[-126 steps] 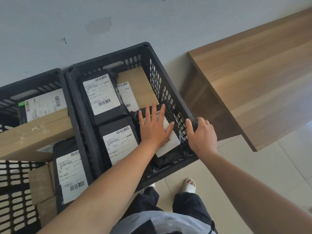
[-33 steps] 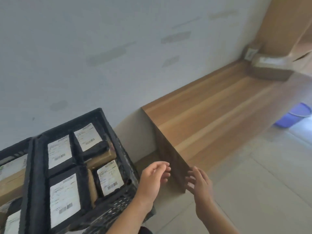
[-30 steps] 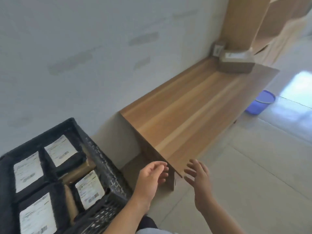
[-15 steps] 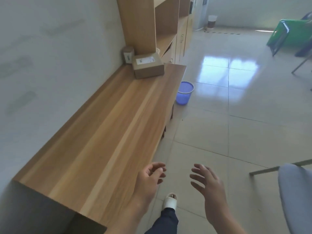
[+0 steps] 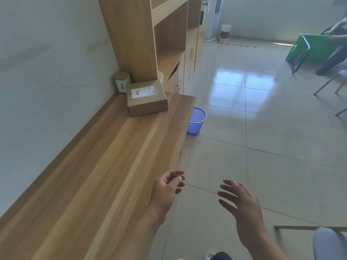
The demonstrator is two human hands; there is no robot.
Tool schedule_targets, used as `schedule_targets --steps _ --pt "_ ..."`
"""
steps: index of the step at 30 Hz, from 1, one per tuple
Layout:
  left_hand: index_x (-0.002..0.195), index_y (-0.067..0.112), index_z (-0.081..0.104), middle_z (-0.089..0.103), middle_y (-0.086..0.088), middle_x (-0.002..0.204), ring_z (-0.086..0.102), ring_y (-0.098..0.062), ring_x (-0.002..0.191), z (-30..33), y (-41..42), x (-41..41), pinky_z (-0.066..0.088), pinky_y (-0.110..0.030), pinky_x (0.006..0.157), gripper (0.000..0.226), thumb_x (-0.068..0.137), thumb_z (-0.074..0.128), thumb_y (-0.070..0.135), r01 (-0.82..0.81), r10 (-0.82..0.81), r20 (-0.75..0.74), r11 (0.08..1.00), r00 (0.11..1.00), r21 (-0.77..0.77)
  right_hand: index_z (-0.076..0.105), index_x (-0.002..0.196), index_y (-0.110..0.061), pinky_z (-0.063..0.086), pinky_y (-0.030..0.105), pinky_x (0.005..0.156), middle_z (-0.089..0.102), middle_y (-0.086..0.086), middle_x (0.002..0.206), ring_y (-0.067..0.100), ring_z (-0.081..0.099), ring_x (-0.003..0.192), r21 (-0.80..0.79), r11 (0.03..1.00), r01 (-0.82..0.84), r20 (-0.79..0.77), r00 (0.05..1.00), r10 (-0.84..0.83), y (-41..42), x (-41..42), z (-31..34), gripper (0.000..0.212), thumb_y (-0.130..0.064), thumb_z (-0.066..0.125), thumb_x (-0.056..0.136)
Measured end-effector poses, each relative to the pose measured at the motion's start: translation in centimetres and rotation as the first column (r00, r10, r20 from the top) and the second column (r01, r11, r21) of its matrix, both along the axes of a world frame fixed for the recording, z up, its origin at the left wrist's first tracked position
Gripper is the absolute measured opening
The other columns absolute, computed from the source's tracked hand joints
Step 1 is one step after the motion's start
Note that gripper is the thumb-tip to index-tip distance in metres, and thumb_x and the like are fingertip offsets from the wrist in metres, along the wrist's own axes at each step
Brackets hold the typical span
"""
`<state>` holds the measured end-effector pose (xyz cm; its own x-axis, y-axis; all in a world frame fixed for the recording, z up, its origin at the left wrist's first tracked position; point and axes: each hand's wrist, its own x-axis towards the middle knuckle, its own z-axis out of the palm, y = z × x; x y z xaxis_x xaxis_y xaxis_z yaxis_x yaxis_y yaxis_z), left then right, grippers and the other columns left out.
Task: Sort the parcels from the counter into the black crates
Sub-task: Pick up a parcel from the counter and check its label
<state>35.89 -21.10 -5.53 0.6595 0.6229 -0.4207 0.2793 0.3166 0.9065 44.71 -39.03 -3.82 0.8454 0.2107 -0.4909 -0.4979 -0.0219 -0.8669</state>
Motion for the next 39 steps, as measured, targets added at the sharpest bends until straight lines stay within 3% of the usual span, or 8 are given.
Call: schedule_targets --steps 5,16,19,22,26,30,35,39 --pt "0.104 0.012 0.074 0.074 -0.004 0.096 0.067 -0.015 0.083 -1.3 4.1 6.5 0.054 -0.032 0.081 0.02 0.099 0.057 0.003 -0.104 0.106 -0.065 0.994 0.992 0.039 0.072 0.109 -0.004 0.055 0.042 0.083 0.073 0.018 0.111 0.032 0.07 0.097 0.009 1.0 -0.028 -0.051 0.998 0.029 4.1 9.0 -1.9 0.027 -0.022 0.051 0.106" --pt "0.115 0.03 0.067 0.07 -0.004 0.112 0.066 -0.018 0.097 -0.4 12.7 21.9 0.056 -0.035 0.089 0.024 0.099 0.061 0.014 -0.332 0.365 -0.173 0.923 0.915 0.194 0.071 0.109 -0.002 0.055 0.043 0.086 0.073 0.017 0.104 0.03 0.068 0.093 0.093 0.919 -0.384 -0.097 0.915 0.392 16.3 31.5 -0.7 0.024 -0.017 0.053 0.103" --pt "0.125 0.041 0.057 0.06 0.013 0.123 0.06 -0.01 0.106 0.0 15.1 23.9 0.05 -0.025 0.081 0.029 0.1 0.059 0.025 -0.222 0.348 -0.289 0.893 0.892 0.391 0.071 0.106 -0.004 0.054 0.043 0.087 0.072 0.016 0.102 0.03 0.068 0.091 0.094 0.902 -0.421 -0.104 0.897 0.429 20.4 36.0 -0.9 0.022 -0.016 0.053 0.103" --pt "0.143 0.042 0.044 0.045 0.021 0.134 0.048 -0.005 0.122 -0.5 16.7 24.8 0.049 -0.029 0.095 0.043 0.103 0.056 0.033 -0.069 0.308 -0.436 0.873 0.845 0.483 0.071 0.101 -0.008 0.053 0.04 0.083 0.071 0.015 0.101 0.028 0.067 0.088 0.102 0.899 -0.426 -0.13 0.89 0.436 23.7 39.2 -1.1 0.02 -0.016 0.053 0.104" --pt "0.148 0.035 0.043 0.045 0.014 0.146 0.051 0.005 0.097 -1.7 22.5 27.1 0.043 -0.019 0.08 0.05 0.101 0.059 0.029 -0.048 0.332 -0.501 0.866 0.8 0.498 0.072 0.102 -0.007 0.053 0.041 0.085 0.072 0.013 0.098 0.028 0.067 0.088 0.094 0.866 -0.491 -0.128 0.857 0.499 27.4 42.7 -1.2 0.019 -0.014 0.054 0.102" --pt "0.151 0.032 0.041 0.046 0.003 0.152 0.046 -0.019 0.139 -3.3 32.5 31.5 0.041 -0.037 0.108 0.057 0.098 0.062 0.025 -0.036 0.349 -0.468 0.83 0.812 0.556 0.073 0.105 -0.005 0.054 0.043 0.089 0.074 0.013 0.098 0.027 0.069 0.089 0.025 0.869 -0.495 -0.114 0.862 0.494 30.6 46.2 -1.0 0.018 -0.014 0.058 0.1" --pt "0.155 0.026 0.036 0.045 0.005 0.146 0.057 -0.026 0.119 -4.0 47.6 38.4 0.051 -0.042 0.098 0.068 0.093 0.064 0.026 -0.052 0.407 -0.48 0.801 0.777 0.596 0.075 0.102 -0.005 0.055 0.044 0.088 0.075 0.016 0.099 0.029 0.07 0.091 -0.099 0.832 -0.546 -0.077 0.838 0.541 35.2 50.2 0.2 0.019 -0.011 0.057 0.1" --pt "0.148 0.009 0.045 0.045 -0.018 0.149 0.045 -0.038 0.134 -5.0 58.2 41.8 0.045 -0.047 0.107 0.072 0.084 0.074 0.027 -0.061 0.499 -0.521 0.76 0.692 0.647 0.076 0.102 -0.005 0.056 0.045 0.088 0.077 0.016 0.096 0.03 0.072 0.091 -0.14 0.824 -0.55 -0.077 0.835 0.544 39.1 52.6 0.3 0.019 -0.01 0.058 0.1"
